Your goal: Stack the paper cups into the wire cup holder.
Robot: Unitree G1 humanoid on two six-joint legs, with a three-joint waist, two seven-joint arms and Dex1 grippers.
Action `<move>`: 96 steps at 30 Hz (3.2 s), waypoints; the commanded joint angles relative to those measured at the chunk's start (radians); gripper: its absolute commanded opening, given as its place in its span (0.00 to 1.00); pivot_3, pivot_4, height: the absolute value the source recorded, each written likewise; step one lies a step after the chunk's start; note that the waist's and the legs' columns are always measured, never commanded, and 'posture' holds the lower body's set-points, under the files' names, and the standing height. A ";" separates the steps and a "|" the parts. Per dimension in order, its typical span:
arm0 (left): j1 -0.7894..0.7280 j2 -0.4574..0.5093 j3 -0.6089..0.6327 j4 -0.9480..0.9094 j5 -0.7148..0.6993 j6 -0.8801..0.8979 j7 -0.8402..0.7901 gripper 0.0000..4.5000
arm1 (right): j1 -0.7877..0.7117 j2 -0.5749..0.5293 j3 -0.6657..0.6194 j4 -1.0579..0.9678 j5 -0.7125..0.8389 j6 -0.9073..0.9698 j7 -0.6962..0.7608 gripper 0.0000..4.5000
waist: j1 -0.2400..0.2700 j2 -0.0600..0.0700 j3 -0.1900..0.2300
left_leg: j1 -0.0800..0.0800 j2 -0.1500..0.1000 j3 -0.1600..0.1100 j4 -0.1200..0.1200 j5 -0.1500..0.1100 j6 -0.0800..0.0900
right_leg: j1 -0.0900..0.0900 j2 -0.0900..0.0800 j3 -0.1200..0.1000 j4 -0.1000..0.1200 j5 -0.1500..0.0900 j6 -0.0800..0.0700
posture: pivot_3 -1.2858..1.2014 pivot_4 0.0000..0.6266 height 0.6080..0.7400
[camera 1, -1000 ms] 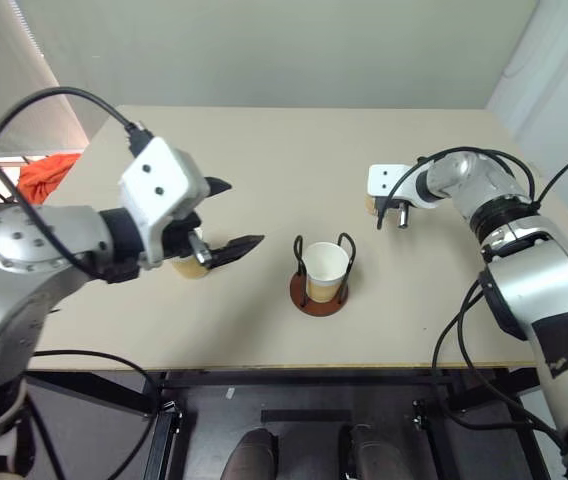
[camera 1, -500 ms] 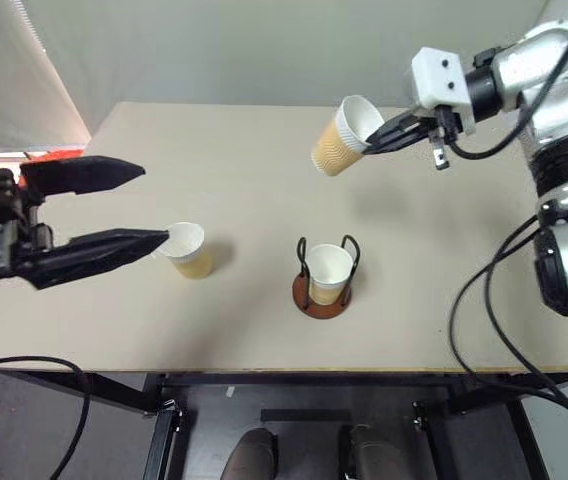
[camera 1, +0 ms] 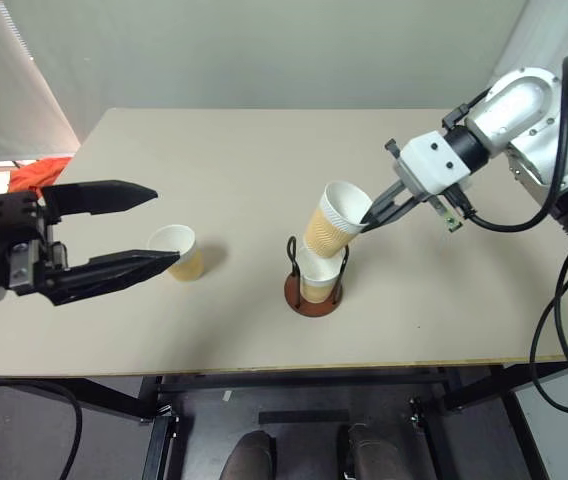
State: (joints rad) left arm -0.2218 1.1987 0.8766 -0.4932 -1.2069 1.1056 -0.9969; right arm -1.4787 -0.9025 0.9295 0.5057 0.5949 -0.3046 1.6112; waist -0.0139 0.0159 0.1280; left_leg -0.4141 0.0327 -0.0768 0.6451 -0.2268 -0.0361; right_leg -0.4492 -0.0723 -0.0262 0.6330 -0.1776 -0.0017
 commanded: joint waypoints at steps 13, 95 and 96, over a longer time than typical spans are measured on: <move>0.056 0.007 0.057 -0.029 0.020 -0.039 0.016 1.00 | -0.026 0.008 0.017 -0.055 0.051 -0.037 0.003 0.05 | -0.002 0.000 0.000 | 0.000 0.000 0.000 0.000 0.000 0.001 | 0.000 0.000 0.000 0.001 -0.003 -0.004 | 0.52 0.24 1.00; -0.025 0.025 -0.218 0.070 0.190 -0.237 -0.072 1.00 | 0.093 -0.008 -0.293 -0.179 -0.181 0.157 0.003 0.01 | 0.007 -0.003 0.000 | 0.002 -0.001 -0.001 0.000 -0.003 0.000 | 0.000 0.000 0.000 0.006 -0.008 -0.013 | 0.52 0.24 1.00; -0.027 0.025 -0.220 0.071 0.193 -0.238 -0.073 1.00 | 0.081 -0.007 -0.263 -0.171 -0.197 0.108 0.003 0.01 | 0.006 -0.003 0.000 | 0.002 -0.001 -0.001 0.000 -0.003 0.000 | 0.000 0.000 0.000 0.007 -0.008 -0.013 | 0.52 0.24 1.00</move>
State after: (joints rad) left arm -0.2298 1.2089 0.6481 -0.4266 -1.0183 0.8885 -1.0653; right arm -1.3630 -0.9093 0.6276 0.3302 0.4226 -0.1077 1.6109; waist -0.0076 0.0128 0.1277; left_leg -0.4118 0.0316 -0.0780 0.6449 -0.2297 -0.0364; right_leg -0.4490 -0.0726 -0.0265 0.6397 -0.1858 -0.0143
